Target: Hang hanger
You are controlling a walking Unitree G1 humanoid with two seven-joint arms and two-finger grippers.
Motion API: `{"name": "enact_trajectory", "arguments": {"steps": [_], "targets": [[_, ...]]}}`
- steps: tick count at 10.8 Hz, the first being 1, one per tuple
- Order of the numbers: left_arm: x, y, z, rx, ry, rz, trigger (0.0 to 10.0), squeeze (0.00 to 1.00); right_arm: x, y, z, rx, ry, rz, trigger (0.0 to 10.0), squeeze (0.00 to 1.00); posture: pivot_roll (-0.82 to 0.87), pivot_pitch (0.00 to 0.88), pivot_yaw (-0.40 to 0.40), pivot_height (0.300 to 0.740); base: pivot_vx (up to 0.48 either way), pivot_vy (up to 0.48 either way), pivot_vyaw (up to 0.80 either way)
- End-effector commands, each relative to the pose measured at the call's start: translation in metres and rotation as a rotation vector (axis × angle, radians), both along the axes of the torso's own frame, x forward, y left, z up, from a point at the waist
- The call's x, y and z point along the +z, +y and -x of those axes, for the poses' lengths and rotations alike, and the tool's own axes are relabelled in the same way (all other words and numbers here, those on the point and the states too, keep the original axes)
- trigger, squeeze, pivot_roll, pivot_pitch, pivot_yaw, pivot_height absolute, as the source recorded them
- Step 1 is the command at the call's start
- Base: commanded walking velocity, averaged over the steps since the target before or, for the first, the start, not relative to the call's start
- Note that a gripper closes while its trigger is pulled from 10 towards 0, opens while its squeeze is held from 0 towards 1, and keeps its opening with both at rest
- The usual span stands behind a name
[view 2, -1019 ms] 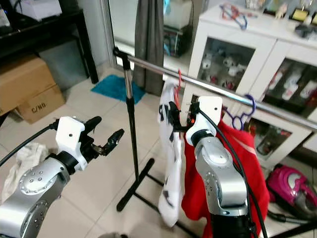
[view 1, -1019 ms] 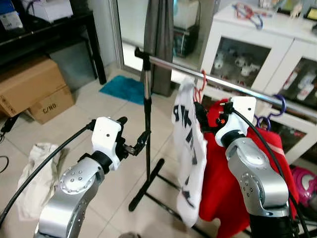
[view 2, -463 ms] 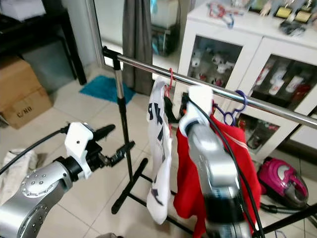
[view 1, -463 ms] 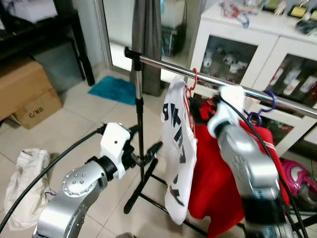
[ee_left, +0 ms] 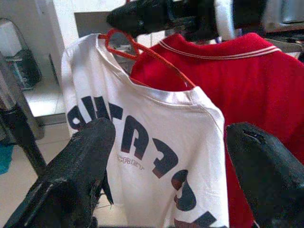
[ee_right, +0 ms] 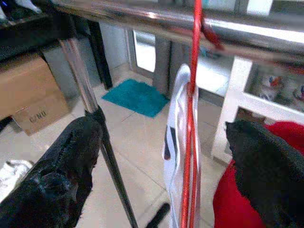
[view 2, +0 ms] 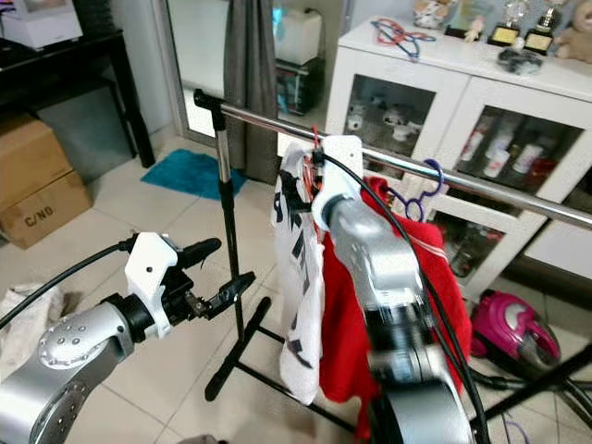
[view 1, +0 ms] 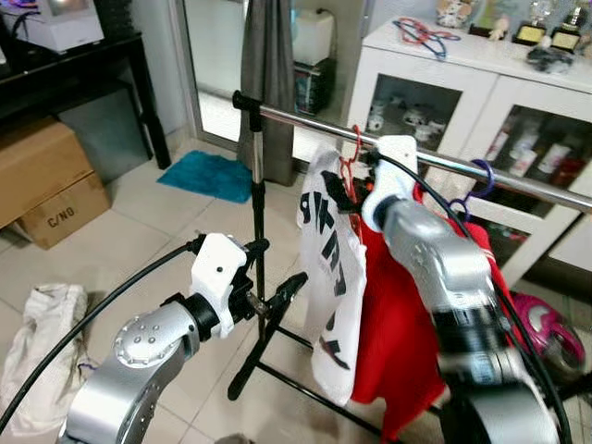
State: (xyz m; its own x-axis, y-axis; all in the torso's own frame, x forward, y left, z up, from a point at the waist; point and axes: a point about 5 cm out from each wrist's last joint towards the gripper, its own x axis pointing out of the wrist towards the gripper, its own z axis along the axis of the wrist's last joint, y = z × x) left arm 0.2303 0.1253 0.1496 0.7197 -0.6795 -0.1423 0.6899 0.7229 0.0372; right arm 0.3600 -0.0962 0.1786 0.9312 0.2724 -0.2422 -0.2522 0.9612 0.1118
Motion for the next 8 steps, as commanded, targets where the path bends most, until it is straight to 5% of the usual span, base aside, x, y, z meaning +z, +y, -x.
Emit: {"name": "enact_trajectory", "arguments": {"steps": [1,8], "targets": [[0.002,-0.002,0.000,-0.017,-0.006,-0.003,10.0,0.00,0.000,-0.007,-0.007,-0.057,0.011,0.011,10.0,0.00,0.16,0.022,-0.037,0.740,0.000,0.000,0.00],[0.002,-0.002,0.000,-0.024,-0.013,-0.016,10.0,0.00,-0.005,0.005,-0.026,-0.032,-0.011,-0.032,10.0,0.00,0.16,0.024,-0.031,0.740,0.000,0.000,0.00]]}}
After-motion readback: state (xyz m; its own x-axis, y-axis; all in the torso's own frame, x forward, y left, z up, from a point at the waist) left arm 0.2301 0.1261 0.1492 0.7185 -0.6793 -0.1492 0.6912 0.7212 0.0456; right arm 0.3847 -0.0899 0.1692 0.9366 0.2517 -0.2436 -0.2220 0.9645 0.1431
